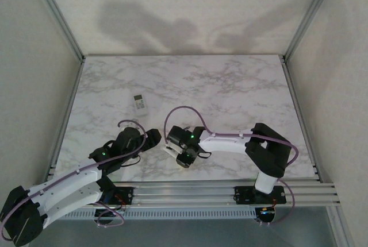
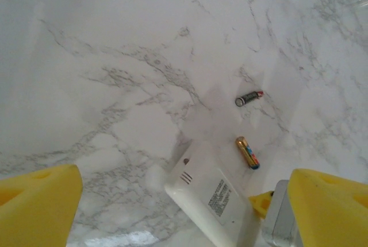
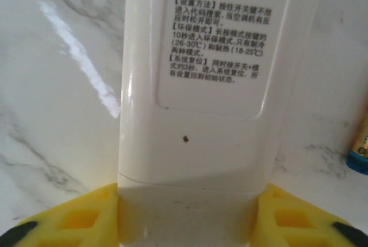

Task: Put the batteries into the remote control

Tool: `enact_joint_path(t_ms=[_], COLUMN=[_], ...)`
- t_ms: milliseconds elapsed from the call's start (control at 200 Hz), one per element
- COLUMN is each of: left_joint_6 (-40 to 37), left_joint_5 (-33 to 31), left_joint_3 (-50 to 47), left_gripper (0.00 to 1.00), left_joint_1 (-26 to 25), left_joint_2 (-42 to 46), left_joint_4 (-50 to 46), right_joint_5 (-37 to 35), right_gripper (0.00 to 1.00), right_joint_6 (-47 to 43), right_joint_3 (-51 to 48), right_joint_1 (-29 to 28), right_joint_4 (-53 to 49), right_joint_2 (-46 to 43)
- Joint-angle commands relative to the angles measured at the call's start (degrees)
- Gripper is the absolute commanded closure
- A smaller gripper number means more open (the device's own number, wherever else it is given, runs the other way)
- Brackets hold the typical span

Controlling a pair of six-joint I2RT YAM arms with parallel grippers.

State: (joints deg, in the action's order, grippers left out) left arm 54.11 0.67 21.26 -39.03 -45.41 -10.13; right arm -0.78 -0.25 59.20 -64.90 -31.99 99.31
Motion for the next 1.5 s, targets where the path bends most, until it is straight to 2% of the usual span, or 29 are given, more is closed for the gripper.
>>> enact_joint_path(t_ms=[0, 175, 275, 405, 561, 646, 786, 906, 976, 1096, 1231, 1321, 1402, 1497], left_joint_6=[2.5, 5.8, 5.7, 1.6, -0.4, -1.0, -6.1, -8.3, -8.4, -6.1, -4.0, -3.6, -6.2, -9.8], left_joint_5=[9.4, 21.6, 26.7, 29.3, 27.1, 25.8, 21.6, 18.3, 15.2, 5.3, -3.2, -3.3, -3.3, -6.1], left_joint_3=[0.0, 0.2, 1.9, 5.9, 7.2, 8.5, 13.1, 18.9, 22.9, 31.3, 47.9, 61.1, 73.9, 90.0], left_gripper=[0.09, 0.15, 0.24, 0.39, 0.69, 0.79, 0.87, 0.88, 0.88, 0.91, 0.98, 0.99, 1.00, 1.00], left_joint_1=[2.2, 6.0, 6.7, 6.7, 6.7, 6.7, 6.1, 5.7, 5.1, 2.2, -4.7, -8.2, -10.3, -11.2], left_joint_2=[0.8, 0.5, -2.3, -7.1, -9.4, -10.7, -14.5, -17.9, -20.3, -25.8, -39.2, -51.9, -63.8, -77.1], left_joint_4=[3.8, 10.7, 13.2, 11.5, 9.1, 7.3, -1.0, -7.6, -11.9, -18.1, -23.9, -28.5, -34.5, -44.2], right_joint_5=[4.7, 14.0, 16.2, 18.4, 20.5, 21.1, 22.3, 21.3, 20.3, 16.4, 6.8, -1.3, -8.6, -8.8], right_gripper=[0.57, 0.55, 0.54, 0.54, 0.54, 0.52, 0.43, 0.24, 0.16, 0.01, 0.01, 0.01, 0.01, 0.01], right_joint_6=[2.9, 12.2, 14.4, 15.6, 17.0, 17.2, 17.2, 17.4, 17.7, 20.4, 26.2, 29.4, 32.7, 34.2], right_joint_3=[-0.8, -4.8, -5.7, -5.0, -4.7, -4.6, -3.7, -2.0, -2.2, -5.8, -9.8, -9.5, -7.5, -6.5], right_joint_1=[0.2, 4.3, 5.0, 5.5, 5.5, 5.4, 5.4, 6.5, 8.6, 15.5, 27.0, 33.5, 37.2, 40.0], right_joint_4=[3.9, 13.2, 15.8, 16.9, 18.4, 18.4, 18.4, 16.4, 15.6, 17.6, 15.6, 8.6, -0.3, -5.6], right_joint_2=[-5.4, -14.0, -16.3, -16.9, -16.7, -16.6, -16.8, -18.5, -21.9, -31.5, -41.7, -45.7, -46.7, -47.4])
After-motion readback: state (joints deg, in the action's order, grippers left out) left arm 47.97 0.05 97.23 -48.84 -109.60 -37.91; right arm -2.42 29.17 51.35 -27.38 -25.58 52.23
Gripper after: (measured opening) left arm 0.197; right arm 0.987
